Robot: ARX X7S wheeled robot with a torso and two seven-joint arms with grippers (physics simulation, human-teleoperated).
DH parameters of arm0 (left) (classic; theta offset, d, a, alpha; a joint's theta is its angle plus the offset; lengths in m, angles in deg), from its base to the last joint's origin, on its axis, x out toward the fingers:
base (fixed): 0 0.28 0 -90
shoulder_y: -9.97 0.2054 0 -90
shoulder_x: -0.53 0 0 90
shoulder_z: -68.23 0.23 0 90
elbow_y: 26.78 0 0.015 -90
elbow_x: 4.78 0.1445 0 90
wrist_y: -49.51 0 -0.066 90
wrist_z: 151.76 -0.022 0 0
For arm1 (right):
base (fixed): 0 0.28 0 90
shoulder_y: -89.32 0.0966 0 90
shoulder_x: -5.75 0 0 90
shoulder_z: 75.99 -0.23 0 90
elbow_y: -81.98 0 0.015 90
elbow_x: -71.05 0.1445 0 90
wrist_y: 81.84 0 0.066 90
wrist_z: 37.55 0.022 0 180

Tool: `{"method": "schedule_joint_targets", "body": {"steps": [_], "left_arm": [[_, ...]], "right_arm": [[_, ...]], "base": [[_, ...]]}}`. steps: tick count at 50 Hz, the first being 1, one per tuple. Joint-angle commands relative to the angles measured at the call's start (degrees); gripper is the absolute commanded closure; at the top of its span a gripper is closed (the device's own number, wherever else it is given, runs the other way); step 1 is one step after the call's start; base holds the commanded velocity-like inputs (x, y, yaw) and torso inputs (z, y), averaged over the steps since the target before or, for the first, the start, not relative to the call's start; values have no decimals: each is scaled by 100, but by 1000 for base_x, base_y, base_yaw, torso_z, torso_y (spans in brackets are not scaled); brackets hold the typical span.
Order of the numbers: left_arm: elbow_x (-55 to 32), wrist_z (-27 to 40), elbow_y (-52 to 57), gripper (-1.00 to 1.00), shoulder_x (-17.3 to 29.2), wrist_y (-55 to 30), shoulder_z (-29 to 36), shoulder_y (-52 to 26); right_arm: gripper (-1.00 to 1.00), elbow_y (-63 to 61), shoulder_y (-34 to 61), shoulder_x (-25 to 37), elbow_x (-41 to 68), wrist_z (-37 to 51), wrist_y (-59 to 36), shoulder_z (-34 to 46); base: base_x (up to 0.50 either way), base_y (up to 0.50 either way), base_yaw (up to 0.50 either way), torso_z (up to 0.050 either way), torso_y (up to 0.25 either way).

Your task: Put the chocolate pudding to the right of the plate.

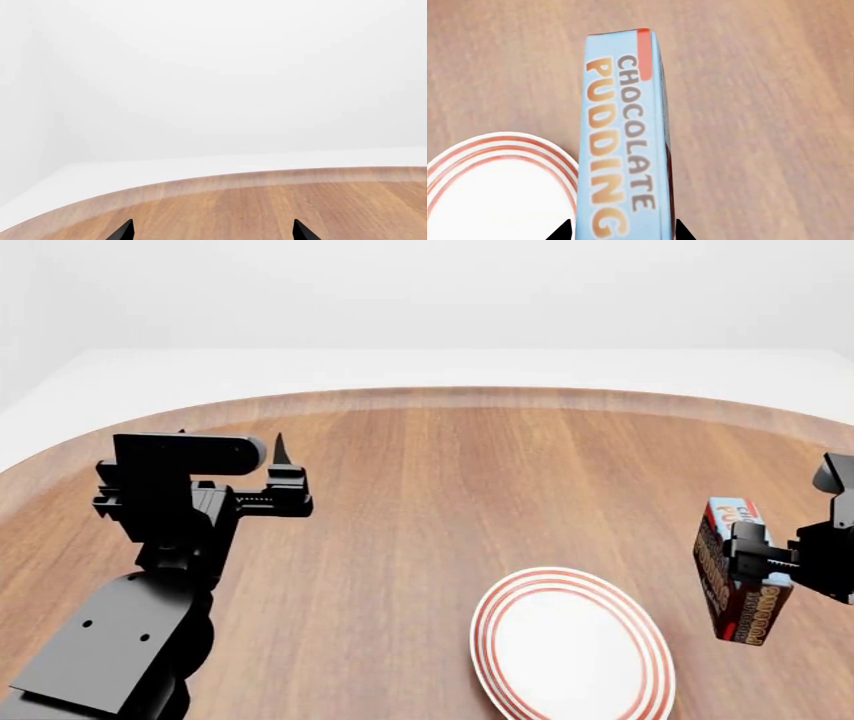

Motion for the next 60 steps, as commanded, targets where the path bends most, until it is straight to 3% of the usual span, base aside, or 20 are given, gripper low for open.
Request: {"method": "schedule_joint_targets", "body": {"steps": [1,28,48,49,60], "left_arm": [[-15,14,-23,-100,3,32,37,6],[-94,83,106,-100,58,-31,31,67],[-131,117,98,-100,76,-10,50,53],[-130,119,93,-100,76,-5,54,53],[-143,139,74,-100,86,8,70,44]], "right_arm": [[100,776,-87,-207,-520,-729,629,437],[100,2906,17,-697,-1386,-1601,1848,983],[100,2485,-176,-658,-1422,-1818,1781,1067],[-100,2495,-165,-664,-1430,-1830,1790,1071],[-100,1870,-83,-433,-1202,-1514,1521,846]], "base": [[0,0,0,0,0],[0,0,0,0,0],[1,0,0,0,0],[0,0,0,0,0],[0,0,0,0,0]]}}
